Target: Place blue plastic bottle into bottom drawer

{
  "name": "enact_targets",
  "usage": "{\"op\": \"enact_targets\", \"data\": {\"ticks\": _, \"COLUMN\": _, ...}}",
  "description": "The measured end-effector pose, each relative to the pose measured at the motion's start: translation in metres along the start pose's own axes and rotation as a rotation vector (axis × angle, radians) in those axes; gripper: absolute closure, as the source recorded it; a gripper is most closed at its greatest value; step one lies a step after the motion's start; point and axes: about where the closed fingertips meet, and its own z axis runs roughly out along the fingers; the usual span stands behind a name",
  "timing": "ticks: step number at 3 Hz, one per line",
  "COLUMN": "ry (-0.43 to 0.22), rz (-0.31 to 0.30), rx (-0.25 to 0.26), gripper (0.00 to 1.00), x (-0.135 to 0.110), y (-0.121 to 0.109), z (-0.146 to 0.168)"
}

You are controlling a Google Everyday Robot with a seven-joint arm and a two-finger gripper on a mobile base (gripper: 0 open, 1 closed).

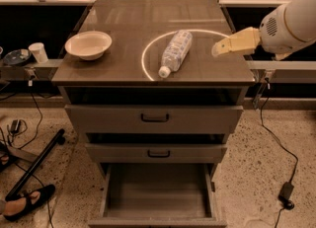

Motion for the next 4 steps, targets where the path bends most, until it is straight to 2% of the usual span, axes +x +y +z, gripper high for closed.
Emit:
{"op": "enact_targets", "data": {"ticks": 1, "ry": -0.002, "rz": 0.039, "rx": -0.093, "gripper": 0.00, "x": -0.002, "y": 0.016, "z": 0.004}}
{"op": "enact_targets", "data": {"ticks": 3, "ry": -0.001, "rz": 0.019, "rx": -0.088, "gripper": 0.00, "x": -0.001, "y": 0.021, "z": 0.004}}
{"op": "enact_targets", "data": {"ticks": 4, "ry": 0.016, "rz": -0.035, "rx": -0.088, "gripper": 0.00, "x": 0.001, "y": 0.043, "z": 0.013}}
